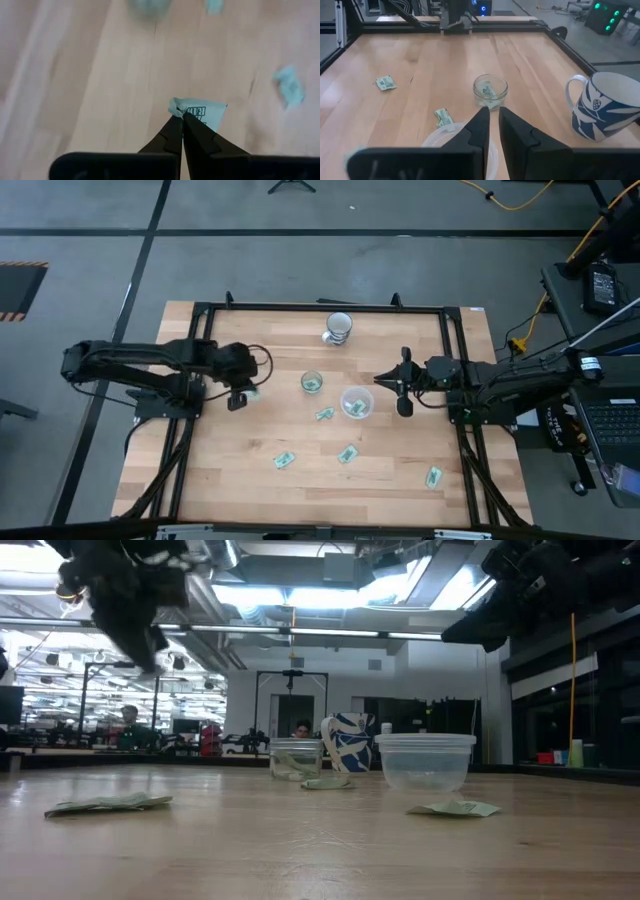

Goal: Pick and place Stevia / Truvia into bins
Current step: Put the stevia packet into the glass container

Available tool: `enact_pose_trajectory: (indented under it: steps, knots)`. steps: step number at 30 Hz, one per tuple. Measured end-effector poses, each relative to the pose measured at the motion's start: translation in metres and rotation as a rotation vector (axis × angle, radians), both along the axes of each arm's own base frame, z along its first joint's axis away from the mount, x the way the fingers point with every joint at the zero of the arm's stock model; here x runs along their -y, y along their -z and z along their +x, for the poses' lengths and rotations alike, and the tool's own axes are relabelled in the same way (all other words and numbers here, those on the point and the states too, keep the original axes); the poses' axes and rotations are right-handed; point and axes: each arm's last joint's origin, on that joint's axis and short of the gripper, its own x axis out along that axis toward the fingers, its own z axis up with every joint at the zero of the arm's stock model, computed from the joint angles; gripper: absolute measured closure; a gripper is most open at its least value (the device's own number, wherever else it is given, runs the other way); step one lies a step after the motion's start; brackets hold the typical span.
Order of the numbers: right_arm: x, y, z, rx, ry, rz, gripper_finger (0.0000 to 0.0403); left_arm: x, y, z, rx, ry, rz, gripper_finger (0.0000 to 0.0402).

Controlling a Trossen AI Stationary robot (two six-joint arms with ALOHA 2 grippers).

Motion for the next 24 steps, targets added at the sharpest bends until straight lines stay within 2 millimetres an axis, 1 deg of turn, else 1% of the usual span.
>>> enact_pose_trajectory:
  steps: [4, 6, 11, 19, 22, 24]
  knots:
    - [0.000, -0.002, 0.001, 0.021, 0.000, 0.000, 0.0357, 0.001, -0.005, -0.008, 0.143, 0.006, 0.022, 0.0398]
    - [0.000, -0.003, 0.001, 0.030, 0.000, 0.000, 0.0357, 0.001, -0.005, -0.010, 0.212, 0.037, 0.058, 0.0398]
    - [0.000, -0.003, 0.001, 0.030, 0.000, 0.000, 0.0357, 0.001, 0.006, -0.010, 0.383, 0.118, 0.162, 0.0398]
    - [0.000, -0.005, 0.002, 0.052, -0.003, -0.009, 0.0357, 0.001, 0.031, -0.008, 0.453, 0.116, 0.180, 0.0398]
    - [0.000, -0.007, 0.003, 0.078, -0.012, -0.041, 0.0357, 0.001, 0.035, -0.006, 0.529, 0.110, 0.197, 0.0398]
    - [0.000, -0.009, 0.003, 0.090, -0.014, -0.048, 0.0357, 0.000, 0.034, -0.004, 0.566, 0.062, 0.195, 0.0398]
